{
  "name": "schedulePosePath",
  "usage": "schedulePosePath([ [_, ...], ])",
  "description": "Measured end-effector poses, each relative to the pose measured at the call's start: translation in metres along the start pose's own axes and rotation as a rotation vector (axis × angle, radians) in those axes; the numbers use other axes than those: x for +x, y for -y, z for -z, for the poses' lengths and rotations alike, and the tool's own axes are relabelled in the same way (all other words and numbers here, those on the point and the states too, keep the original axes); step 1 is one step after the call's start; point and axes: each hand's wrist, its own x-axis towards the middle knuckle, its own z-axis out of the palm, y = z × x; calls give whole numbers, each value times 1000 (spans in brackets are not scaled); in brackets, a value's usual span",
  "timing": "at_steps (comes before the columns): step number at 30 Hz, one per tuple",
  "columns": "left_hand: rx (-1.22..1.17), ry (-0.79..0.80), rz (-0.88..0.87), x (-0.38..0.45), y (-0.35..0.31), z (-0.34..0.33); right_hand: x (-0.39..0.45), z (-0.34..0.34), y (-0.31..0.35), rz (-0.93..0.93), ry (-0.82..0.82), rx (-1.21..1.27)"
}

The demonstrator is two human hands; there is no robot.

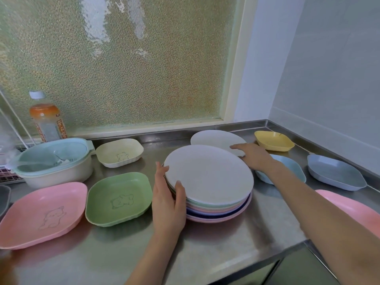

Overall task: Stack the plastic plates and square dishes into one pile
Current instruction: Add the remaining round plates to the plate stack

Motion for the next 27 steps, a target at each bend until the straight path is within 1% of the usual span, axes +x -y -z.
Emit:
schedulePosePath([
  [2, 1, 0, -9, -1, 0, 0, 6, -1, -1, -8, 111, -73],
  [4, -3, -6, -13, -1, 0, -1, 9, -5, -4, -21, 158, -108],
  [7, -1, -9, -10, 0, 1, -2, 10, -13, -2, 15, 116, -138],
  [12, -11, -7, -4, 1, 4, -4, 13, -21, 1, 17, -30, -293],
  [14, -14, -4, 1, 1, 5, -4, 15, -23, -2, 23, -137, -203],
  [17, -27, -19, 8, 2, 5, -4, 19, -16, -5, -5, -412, 18],
  [21, -20, -29, 25, 1, 4, -2, 15, 7, 2, -44, -664, 242],
  [23, -11, -23, 25, 1, 5, -2, 2, 15, 12, 7, -747, 290],
  [27, 6, -24, 16, 3, 7, -4, -42, 20, 40, 171, -920, 298],
])
